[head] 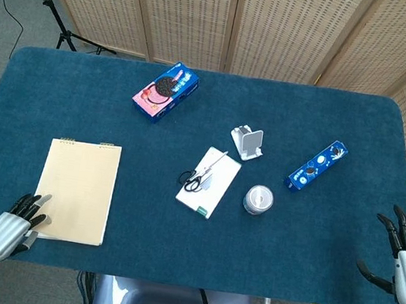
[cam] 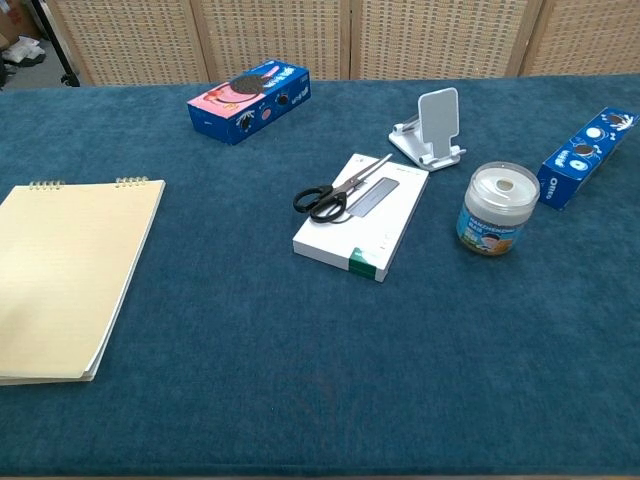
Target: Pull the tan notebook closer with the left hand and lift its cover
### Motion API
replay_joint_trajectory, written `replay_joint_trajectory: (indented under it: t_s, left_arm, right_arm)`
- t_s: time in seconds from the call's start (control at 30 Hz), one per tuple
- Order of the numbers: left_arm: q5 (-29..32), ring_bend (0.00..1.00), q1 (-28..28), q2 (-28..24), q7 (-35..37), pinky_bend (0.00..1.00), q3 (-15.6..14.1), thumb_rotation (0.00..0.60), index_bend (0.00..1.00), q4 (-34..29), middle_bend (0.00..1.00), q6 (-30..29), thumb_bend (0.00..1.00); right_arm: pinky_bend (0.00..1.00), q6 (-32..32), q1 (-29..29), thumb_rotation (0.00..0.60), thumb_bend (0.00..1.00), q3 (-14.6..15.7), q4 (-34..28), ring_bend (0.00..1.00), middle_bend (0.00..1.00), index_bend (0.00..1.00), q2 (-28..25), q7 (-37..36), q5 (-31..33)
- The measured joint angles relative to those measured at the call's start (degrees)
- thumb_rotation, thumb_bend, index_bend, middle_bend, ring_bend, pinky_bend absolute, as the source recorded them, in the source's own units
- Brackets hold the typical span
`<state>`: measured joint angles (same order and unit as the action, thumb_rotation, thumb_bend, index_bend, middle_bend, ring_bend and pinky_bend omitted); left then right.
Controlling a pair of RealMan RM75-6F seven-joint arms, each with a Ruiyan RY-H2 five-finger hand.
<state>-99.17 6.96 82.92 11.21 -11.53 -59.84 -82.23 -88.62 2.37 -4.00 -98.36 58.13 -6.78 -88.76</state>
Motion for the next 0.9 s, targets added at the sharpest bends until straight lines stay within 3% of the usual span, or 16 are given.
replay_joint_trajectory:
  t_s: [0.47, 0.9]
  left_arm:
    - [-5.1, 0.0, -0.9, -9.0, -0.8, 0.0, -5.4, 0.6, 0.87, -10.8, 0.0, -2.1, 0.64]
    - [-10.5, 0.0, -0.2, -13.9, 2.9, 0.0, -10.4, 0.6, 0.87, -14.6, 0.0, -1.3, 0.64]
  right_arm:
    - [0.0, 0.1, 0.0, 0.6, 0.23, 0.0, 0.0, 0.0, 0.0, 0.13, 0.0, 0.1, 0.1]
    - [0.0, 0.1, 0.0, 0.6, 0.23, 0.0, 0.0, 0.0, 0.0, 0.13, 0.1, 0.3, 0.2]
